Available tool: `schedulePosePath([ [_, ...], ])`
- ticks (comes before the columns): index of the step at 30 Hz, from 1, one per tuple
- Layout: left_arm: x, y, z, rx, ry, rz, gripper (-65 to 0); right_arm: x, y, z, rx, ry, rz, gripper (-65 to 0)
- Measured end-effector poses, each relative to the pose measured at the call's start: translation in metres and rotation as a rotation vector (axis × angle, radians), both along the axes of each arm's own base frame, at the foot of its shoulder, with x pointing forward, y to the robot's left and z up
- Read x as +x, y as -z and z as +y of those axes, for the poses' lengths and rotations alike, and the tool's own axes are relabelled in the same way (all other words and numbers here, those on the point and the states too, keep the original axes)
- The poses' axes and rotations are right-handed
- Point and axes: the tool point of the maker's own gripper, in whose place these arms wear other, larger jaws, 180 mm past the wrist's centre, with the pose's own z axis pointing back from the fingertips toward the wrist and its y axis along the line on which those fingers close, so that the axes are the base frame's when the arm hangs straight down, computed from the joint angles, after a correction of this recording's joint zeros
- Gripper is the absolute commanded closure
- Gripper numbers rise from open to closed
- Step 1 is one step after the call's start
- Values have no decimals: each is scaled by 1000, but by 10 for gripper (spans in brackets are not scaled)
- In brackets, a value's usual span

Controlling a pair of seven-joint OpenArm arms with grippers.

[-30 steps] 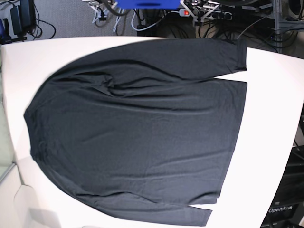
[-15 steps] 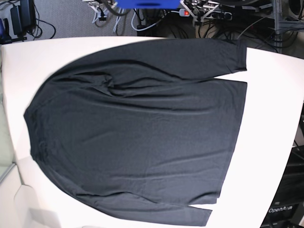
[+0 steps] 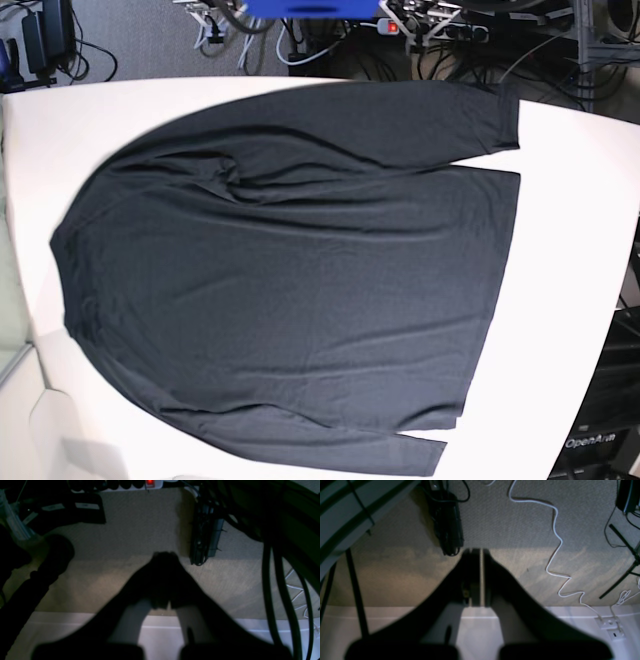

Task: Fold the T-shirt properly

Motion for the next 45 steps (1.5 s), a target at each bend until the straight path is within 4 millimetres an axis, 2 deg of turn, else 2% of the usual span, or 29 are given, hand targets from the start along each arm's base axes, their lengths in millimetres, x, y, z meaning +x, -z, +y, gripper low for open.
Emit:
schedulePosePath([
  [5,1,0,0,0,0,-2,0,3,0,0,-1,1,-26,0],
  [8,11,-1,0,-2,0,-67,0,9,0,-1,-5,0,-95,0],
  [11,14,-2,0,-4,-2,-116,0,2,-1,-1,-8,2,-121,0],
  [17,-1,-2,-1,-5,-2,-117,0,-4,-4,-2,-12,0,-188,0],
  [22,9,-3,0,-5,-1,-141,0,4,-6,-2,-16,-1,-253,0],
  [26,14,-4,10,10,-5,-170,0,-4,-10,-3,-19,-3,-292,0],
  [31,20,-7,9,6,-2,-242,0,-6,-16,-4,-23,-8,-370,0],
  [39,12,-10,8,2,0,-273,0,-4,-18,-4,-23,-12,-398,0],
  [43,19,-13,8,-1,4,-326,0,2,-24,-4,-27,-13,-468,0],
  [45,18,-16,7,-3,6,-358,0,-2,-27,-5,-29,-14,-490,0],
])
